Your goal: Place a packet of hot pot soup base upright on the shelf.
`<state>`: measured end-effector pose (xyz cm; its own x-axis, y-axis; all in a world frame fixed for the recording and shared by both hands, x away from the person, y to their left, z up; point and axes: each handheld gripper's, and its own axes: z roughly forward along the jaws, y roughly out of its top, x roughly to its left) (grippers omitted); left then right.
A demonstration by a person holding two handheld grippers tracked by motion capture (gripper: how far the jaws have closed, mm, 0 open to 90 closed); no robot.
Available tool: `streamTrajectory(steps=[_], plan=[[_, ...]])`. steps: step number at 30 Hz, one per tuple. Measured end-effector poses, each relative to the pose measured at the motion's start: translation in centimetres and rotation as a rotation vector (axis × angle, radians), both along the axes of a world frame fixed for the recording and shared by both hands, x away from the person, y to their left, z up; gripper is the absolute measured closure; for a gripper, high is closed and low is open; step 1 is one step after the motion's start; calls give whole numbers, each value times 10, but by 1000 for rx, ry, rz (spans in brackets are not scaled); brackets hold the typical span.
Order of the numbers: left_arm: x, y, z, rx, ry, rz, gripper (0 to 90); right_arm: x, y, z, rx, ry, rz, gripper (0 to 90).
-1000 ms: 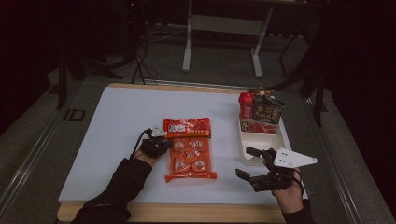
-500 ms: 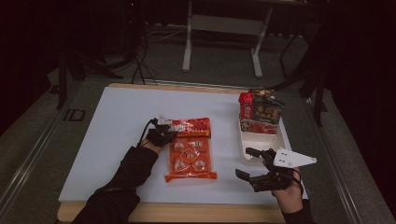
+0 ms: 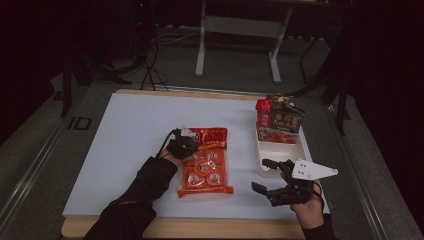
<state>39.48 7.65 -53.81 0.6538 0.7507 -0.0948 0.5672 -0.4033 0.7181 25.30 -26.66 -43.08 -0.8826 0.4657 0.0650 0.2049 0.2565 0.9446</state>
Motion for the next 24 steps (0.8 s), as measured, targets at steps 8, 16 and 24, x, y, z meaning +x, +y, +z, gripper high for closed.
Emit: streamTrajectory(steps=[8, 16, 24], plan=[[-21, -20, 1, -4, 23, -84, 900, -1, 1, 1, 2, 3, -1, 161], [-41, -31, 3, 12, 15, -145, 900, -1, 0, 1, 2, -7, -2, 162], [-44, -25, 15, -52, -9, -177, 873, 1, -2, 0, 14, -8, -20, 172]])
